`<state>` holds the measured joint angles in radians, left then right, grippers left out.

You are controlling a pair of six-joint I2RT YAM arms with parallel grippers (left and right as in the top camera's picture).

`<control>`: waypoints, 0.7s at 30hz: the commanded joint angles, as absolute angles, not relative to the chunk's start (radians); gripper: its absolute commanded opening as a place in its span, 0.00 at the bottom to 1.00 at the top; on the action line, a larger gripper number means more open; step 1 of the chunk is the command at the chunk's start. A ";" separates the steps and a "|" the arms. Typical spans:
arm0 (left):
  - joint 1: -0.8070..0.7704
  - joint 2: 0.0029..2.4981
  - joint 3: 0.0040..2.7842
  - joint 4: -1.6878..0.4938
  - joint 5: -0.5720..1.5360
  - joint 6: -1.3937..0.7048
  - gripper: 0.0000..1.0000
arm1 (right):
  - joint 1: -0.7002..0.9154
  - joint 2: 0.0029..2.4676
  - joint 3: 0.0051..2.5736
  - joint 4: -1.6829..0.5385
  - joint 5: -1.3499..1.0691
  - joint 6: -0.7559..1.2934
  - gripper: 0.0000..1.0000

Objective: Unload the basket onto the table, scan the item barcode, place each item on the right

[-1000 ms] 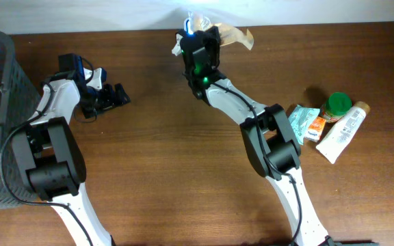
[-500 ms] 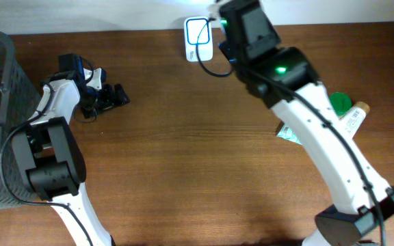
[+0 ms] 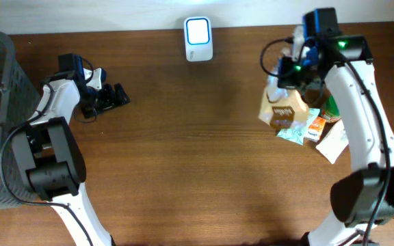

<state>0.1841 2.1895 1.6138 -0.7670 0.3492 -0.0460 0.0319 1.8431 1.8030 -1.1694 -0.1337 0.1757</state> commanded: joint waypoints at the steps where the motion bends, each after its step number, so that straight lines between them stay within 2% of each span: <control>1: 0.195 2.219 1.591 -0.776 0.313 -0.038 0.99 | -0.040 1.849 1.684 -1.084 -0.173 0.192 0.04; 8: 0.195 2.219 1.591 -0.776 0.313 -0.038 0.99 | -0.194 1.855 1.433 -0.896 -0.161 0.193 0.05; 9: 0.195 2.219 1.591 -0.776 0.313 -0.038 0.99 | -0.209 1.855 1.421 -0.897 -0.149 0.197 0.09; 11: 0.195 2.219 1.591 -0.776 0.313 -0.037 0.99 | -0.242 1.855 1.403 -0.914 -0.114 0.227 0.33; 12: 0.195 2.219 1.591 -0.776 0.313 -0.038 0.99 | -0.260 1.855 1.403 -0.934 -0.113 0.231 0.52; 13: 0.195 2.219 1.591 -0.776 0.313 -0.038 0.99 | -0.271 1.854 1.405 -0.946 -0.120 0.230 0.59; 16: 0.195 2.219 1.591 -0.776 0.313 -0.038 0.99 | -0.296 1.842 1.430 -0.986 -0.160 0.229 0.64; 21: 0.195 2.219 1.591 -0.776 0.313 -0.038 0.99 | -0.279 1.766 1.554 -1.080 -0.185 0.176 0.66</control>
